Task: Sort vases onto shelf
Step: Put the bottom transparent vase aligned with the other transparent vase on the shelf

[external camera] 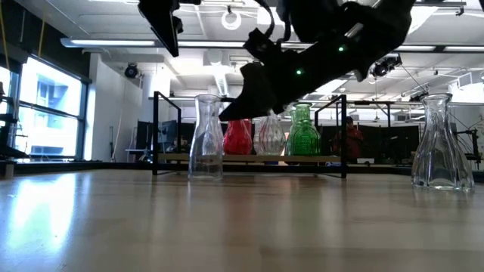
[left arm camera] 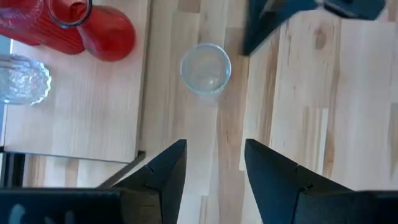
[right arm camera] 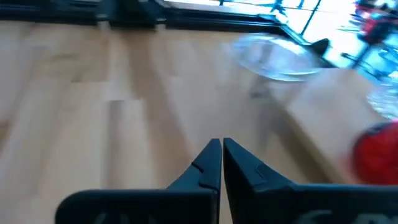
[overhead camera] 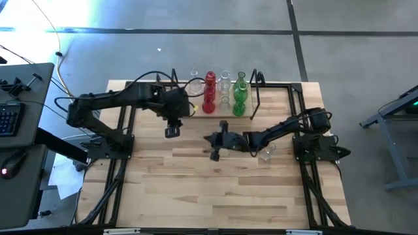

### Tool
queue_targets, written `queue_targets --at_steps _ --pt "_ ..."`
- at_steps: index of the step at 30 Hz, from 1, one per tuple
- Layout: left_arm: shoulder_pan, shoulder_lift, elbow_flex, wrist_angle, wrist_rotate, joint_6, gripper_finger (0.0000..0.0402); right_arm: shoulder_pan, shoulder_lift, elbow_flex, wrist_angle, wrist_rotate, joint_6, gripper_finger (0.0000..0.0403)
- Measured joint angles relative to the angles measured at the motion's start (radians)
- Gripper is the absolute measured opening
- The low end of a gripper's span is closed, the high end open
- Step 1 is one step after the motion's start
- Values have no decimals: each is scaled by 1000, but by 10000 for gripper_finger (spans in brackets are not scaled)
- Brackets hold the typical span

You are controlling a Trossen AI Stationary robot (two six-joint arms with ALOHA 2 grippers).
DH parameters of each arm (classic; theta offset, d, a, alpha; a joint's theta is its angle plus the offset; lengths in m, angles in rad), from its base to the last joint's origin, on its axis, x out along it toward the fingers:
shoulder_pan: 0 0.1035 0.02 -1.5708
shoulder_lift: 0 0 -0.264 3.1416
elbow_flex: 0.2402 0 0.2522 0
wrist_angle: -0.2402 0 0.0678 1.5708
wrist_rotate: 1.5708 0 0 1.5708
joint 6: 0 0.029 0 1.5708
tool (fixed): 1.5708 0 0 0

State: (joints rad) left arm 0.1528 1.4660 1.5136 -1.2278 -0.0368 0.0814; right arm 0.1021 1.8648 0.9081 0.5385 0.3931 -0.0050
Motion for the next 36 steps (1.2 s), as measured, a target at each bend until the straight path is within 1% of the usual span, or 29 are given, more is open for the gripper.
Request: queue_targets --at_steps 3,12,15,17,21,25,28,36 --pt "0 34 21 -2 0 2 154 -41 1 0 7 -7 -2 0" --pt "6 105 35 -1 0 28 156 -125 2 0 80 -141 -2 0" --pt "18 131 36 1 0 24 169 -142 2 0 116 -166 -3 0" --pt "26 152 36 5 0 19 185 -150 2 0 121 -169 -3 0" --pt "38 198 36 19 -1 18 222 -162 2 0 130 -207 -2 0" --pt "38 246 36 31 -2 41 249 -161 2 0 132 -211 -3 0" --pt "38 272 35 55 -7 52 256 -161 2 0 132 -214 -3 0" --pt "58 326 35 89 -4 60 257 -161 2 1 124 -216 -20 0"
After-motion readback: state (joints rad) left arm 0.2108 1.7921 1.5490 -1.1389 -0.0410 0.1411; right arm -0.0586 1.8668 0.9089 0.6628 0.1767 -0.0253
